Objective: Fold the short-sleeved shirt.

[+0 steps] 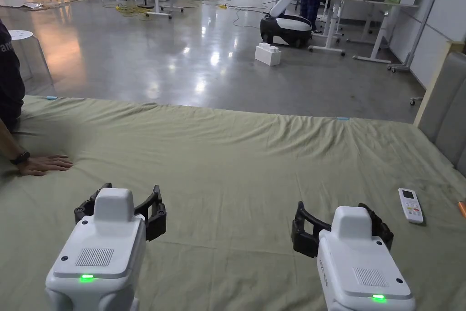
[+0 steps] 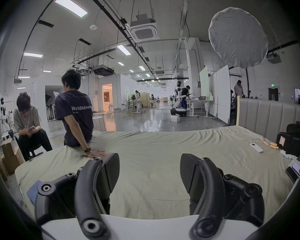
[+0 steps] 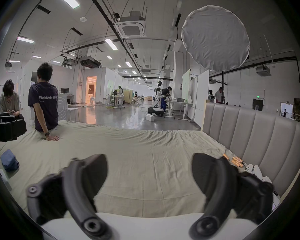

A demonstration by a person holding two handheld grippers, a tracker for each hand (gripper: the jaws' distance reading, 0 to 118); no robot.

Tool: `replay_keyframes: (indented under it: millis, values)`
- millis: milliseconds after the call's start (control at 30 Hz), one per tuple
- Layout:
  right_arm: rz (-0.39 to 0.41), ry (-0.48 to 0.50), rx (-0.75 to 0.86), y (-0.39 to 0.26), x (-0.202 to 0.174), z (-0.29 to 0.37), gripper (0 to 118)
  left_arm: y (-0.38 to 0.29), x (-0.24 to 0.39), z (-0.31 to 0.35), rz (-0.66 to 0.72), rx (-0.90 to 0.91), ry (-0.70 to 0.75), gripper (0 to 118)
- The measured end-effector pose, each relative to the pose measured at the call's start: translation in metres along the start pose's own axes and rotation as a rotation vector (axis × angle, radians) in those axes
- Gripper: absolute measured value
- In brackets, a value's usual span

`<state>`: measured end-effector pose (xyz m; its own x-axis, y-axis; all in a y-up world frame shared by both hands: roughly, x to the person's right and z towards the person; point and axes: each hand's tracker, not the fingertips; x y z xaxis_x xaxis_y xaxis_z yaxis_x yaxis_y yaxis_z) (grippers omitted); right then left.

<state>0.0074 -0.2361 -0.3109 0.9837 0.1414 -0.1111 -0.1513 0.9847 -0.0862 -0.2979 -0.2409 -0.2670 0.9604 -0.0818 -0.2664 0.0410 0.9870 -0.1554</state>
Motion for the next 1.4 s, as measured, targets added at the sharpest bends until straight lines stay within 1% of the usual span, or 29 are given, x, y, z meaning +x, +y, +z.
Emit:
replay_keyframes:
  millis: [33, 67, 167, 333, 367, 400, 467, 633, 767, 800, 833, 867, 1000, 1067, 1167, 1267, 1400]
  values:
    - [-0.014, 0.005, -0.011, 0.0, 0.0, -0.001, 115, 0.0, 0.001, 0.0, -0.005, -0.004, 0.001, 79]
    - [-0.018, 0.008, -0.005, 0.001, 0.0, -0.001, 118, 0.001, 0.001, 0.0, -0.007, -0.007, 0.002, 85]
    - [-0.057, 0.033, 0.011, 0.004, 0.002, 0.001, 118, 0.001, 0.0, 0.001, 0.013, -0.009, -0.01, 97]
    - [-0.128, 0.077, 0.001, 0.012, 0.007, 0.001, 118, 0.002, 0.0, 0.001, 0.016, -0.005, -0.013, 100]
    - [-0.147, 0.076, -0.001, 0.013, 0.007, 0.0, 118, 0.002, 0.0, 0.001, 0.001, -0.004, 0.0, 103]
    - [-0.149, 0.065, -0.004, 0.015, 0.007, -0.001, 118, 0.002, 0.001, 0.001, -0.011, 0.0, 0.006, 105]
    - [-0.15, 0.029, -0.021, 0.019, 0.007, -0.003, 118, 0.002, 0.0, 0.002, -0.013, 0.008, -0.004, 105]
    - [-0.175, -0.007, -0.056, 0.025, 0.007, -0.01, 118, 0.005, -0.002, 0.001, 0.011, 0.006, -0.034, 105]
    - [-0.214, 0.006, -0.096, 0.03, 0.01, -0.013, 118, 0.006, -0.006, -0.001, 0.064, 0.033, -0.062, 106]
    - [-0.247, 0.011, -0.131, 0.03, 0.01, -0.014, 118, 0.006, -0.007, -0.001, 0.068, 0.035, -0.06, 106]
    - [-0.229, 0.006, -0.115, 0.033, 0.011, -0.015, 118, 0.005, -0.007, 0.0, 0.073, 0.054, -0.06, 106]
    - [-0.262, 0.016, -0.153, 0.032, 0.012, -0.016, 118, 0.005, -0.007, 0.0, 0.072, 0.059, -0.058, 106]
    - [-0.308, 0.019, -0.201, 0.037, 0.015, -0.018, 118, 0.006, -0.006, -0.001, 0.046, 0.04, -0.04, 106]
    - [-0.324, 0.001, -0.209, 0.039, 0.016, -0.018, 118, 0.006, -0.006, -0.001, 0.047, 0.03, -0.043, 106]
    - [-0.314, -0.017, -0.23, 0.042, 0.015, -0.018, 118, 0.007, -0.007, -0.001, 0.058, 0.018, -0.049, 106]
    - [-0.26, -0.039, -0.237, 0.042, 0.011, -0.018, 118, 0.007, -0.007, -0.002, 0.055, 0.008, -0.05, 106]
    - [-0.239, -0.035, -0.243, 0.04, 0.009, -0.019, 118, 0.007, -0.008, -0.003, 0.052, -0.004, -0.051, 106]
